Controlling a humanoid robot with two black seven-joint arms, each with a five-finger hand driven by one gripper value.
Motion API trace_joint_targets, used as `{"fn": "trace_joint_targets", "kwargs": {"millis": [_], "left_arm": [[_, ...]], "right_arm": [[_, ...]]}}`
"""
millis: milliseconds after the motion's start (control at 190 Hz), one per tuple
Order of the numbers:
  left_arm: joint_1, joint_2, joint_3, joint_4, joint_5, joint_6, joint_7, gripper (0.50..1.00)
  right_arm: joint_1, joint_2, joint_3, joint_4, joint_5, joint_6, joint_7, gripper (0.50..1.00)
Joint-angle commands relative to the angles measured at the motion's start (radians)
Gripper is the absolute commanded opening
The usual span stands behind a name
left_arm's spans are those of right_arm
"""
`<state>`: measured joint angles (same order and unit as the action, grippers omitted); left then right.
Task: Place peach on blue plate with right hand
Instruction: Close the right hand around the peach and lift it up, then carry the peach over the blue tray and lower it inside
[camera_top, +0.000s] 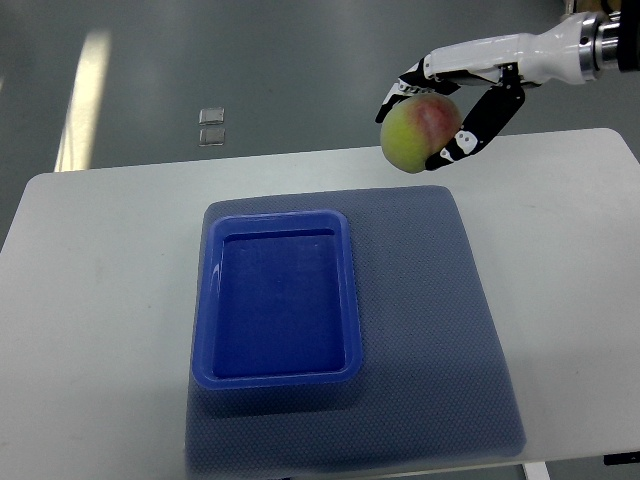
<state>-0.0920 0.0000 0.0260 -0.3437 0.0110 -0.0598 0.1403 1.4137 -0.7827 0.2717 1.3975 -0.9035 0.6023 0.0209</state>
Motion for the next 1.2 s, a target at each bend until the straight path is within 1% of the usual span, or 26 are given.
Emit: {"fn": "trace_joint_targets", "kwargs": {"millis": [0, 5, 11, 84, 152, 158, 168, 210, 263, 268, 299, 352, 357, 368, 462, 468, 552, 783, 904, 988, 993, 1030, 1067, 1114, 1119, 1193], "left_arm": [[0.000, 0.000, -0.001, 0.000, 0.000, 0.000, -0.001, 1.000], [0.000, 0.000, -0.001, 0.000, 0.000, 0.000, -0.001, 1.000], [0.000, 0.000, -0.001, 0.000, 0.000, 0.000, 0.001, 1.000], [0.000, 0.000, -0.001, 0.000, 0.000, 0.000, -0.001, 1.000], [0.000, 0.000, -0.001, 0.000, -0.002, 0.000, -0.001, 1.000], [0.000, 0.000, -0.001, 0.002, -0.002, 0.000, -0.001, 1.000], [0.000, 0.000, -0.001, 0.002, -0.002, 0.000, -0.001, 1.000], [0.000, 0.000, -0.001, 0.002, -0.003, 0.000, -0.001, 1.000], [0.000, 0.000, -0.001, 0.002, -0.003, 0.000, -0.001, 1.000], [0.002, 0.000, -0.001, 0.003, -0.003, 0.000, -0.001, 1.000], [0.000, 0.000, -0.001, 0.003, -0.003, 0.000, -0.001, 1.000], [0.000, 0.000, -0.001, 0.003, -0.003, 0.000, -0.001, 1.000], [0.000, 0.000, -0.001, 0.003, -0.003, 0.000, -0.001, 1.000], [0.000, 0.000, -0.001, 0.003, -0.003, 0.000, -0.001, 1.000], [0.002, 0.000, -0.001, 0.003, -0.003, 0.000, -0.001, 1.000], [0.000, 0.000, -0.001, 0.003, -0.003, 0.000, -0.001, 1.000], [0.000, 0.000, -0.001, 0.005, -0.003, 0.000, -0.001, 1.000], [0.002, 0.000, 0.000, 0.011, -0.005, 0.000, -0.001, 1.000], [0.002, 0.000, 0.000, 0.009, -0.005, 0.000, -0.001, 1.000], [0.002, 0.000, 0.000, 0.009, -0.005, 0.000, -0.001, 1.000], [0.002, 0.000, 0.000, 0.009, -0.005, 0.000, -0.001, 1.000], [0.002, 0.000, 0.000, 0.009, -0.005, 0.000, -0.001, 1.000], [0.002, 0.000, 0.000, 0.009, -0.005, 0.000, -0.001, 1.000], [0.002, 0.000, 0.000, 0.009, -0.005, 0.000, -0.001, 1.000], [0.002, 0.000, 0.000, 0.009, -0.005, 0.000, -0.001, 1.000], [0.002, 0.000, 0.000, 0.009, -0.005, 0.000, -0.001, 1.000]], "right_arm": [[0.007, 0.071, -0.012, -0.031, -0.002, -0.021, -0.001, 0.500], [0.007, 0.071, -0.012, -0.031, -0.002, -0.021, -0.001, 0.500], [0.008, 0.127, -0.028, -0.063, -0.003, -0.047, -0.001, 0.500], [0.007, 0.227, -0.058, -0.127, -0.014, -0.079, -0.001, 0.500], [0.007, 0.243, -0.062, -0.138, -0.015, -0.082, -0.001, 0.500], [0.005, 0.314, -0.080, -0.191, -0.017, -0.099, -0.001, 0.500], [0.005, 0.330, -0.083, -0.204, -0.017, -0.101, -0.001, 0.500], [0.002, 0.382, -0.095, -0.248, -0.020, -0.110, -0.001, 0.500], [0.002, 0.382, -0.095, -0.249, -0.020, -0.110, -0.001, 0.500], [-0.005, 0.445, -0.106, -0.300, -0.021, -0.118, -0.001, 0.500], [-0.010, 0.482, -0.112, -0.327, -0.023, -0.124, -0.001, 0.500], [-0.010, 0.482, -0.112, -0.327, -0.023, -0.124, -0.001, 0.500], [-0.022, 0.537, -0.124, -0.362, -0.028, -0.136, -0.001, 0.500], [-0.028, 0.546, -0.127, -0.371, -0.031, -0.139, -0.001, 0.500], [-0.048, 0.585, -0.135, -0.397, -0.040, -0.148, -0.001, 0.500], [-0.073, 0.626, -0.138, -0.426, -0.058, -0.156, 0.001, 0.500], [-0.124, 0.684, -0.138, -0.469, -0.100, -0.162, 0.001, 0.500], [-0.223, 0.770, -0.138, -0.542, -0.160, -0.180, 0.002, 0.511], [-0.254, 0.783, -0.138, -0.566, -0.178, -0.196, 0.002, 0.572], [-0.260, 0.783, -0.138, -0.571, -0.183, -0.196, 0.002, 0.580], [-0.272, 0.783, -0.138, -0.574, -0.184, -0.202, 0.002, 0.598], [-0.277, 0.783, -0.137, -0.574, -0.184, -0.208, 0.004, 0.617], [-0.280, 0.783, -0.138, -0.574, -0.184, -0.217, 0.004, 0.658], [-0.280, 0.783, -0.138, -0.574, -0.184, -0.217, 0.004, 0.658], [-0.283, 0.783, -0.138, -0.575, -0.184, -0.220, 0.004, 0.727], [-0.285, 0.783, -0.137, -0.577, -0.184, -0.217, 0.007, 0.852]]}}
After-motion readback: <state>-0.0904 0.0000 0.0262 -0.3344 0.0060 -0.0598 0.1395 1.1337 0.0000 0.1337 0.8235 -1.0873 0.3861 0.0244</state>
